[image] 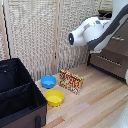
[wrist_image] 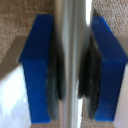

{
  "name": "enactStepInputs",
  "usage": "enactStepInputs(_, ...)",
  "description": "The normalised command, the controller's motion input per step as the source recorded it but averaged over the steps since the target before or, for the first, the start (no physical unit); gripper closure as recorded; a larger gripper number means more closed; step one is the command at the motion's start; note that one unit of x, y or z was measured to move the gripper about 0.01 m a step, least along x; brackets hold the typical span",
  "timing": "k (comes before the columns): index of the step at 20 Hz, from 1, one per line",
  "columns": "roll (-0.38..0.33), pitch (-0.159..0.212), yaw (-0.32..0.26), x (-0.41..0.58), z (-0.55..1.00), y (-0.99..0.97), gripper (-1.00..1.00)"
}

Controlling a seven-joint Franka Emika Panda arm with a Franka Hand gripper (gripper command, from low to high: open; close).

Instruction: Locate and clasp the grip of the topmost drawer. Steadily and circumspectly yank the drawer open. Discover and seize the nutrition bar using your clamp. Deposit the nutrition bar in the accessible drawer. Unclench the nutrition bar.

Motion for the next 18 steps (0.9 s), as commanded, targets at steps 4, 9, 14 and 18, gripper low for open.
enactStepInputs(4, -0.009, 0.000, 0.001, 0.012, -0.05, 0.60, -1.00)
enactStepInputs(9, 0.000, 0.018, 0.084, 0.170, -0.01, -0.02, -1.00)
enactStepInputs(14, -0.006, 0.051, 0.057, 0.158, 0.17, 0.19, -1.00)
enactStepInputs(18, 0.023, 0.087, 0.005, 0.059, 0.46, 0.52, -1.00)
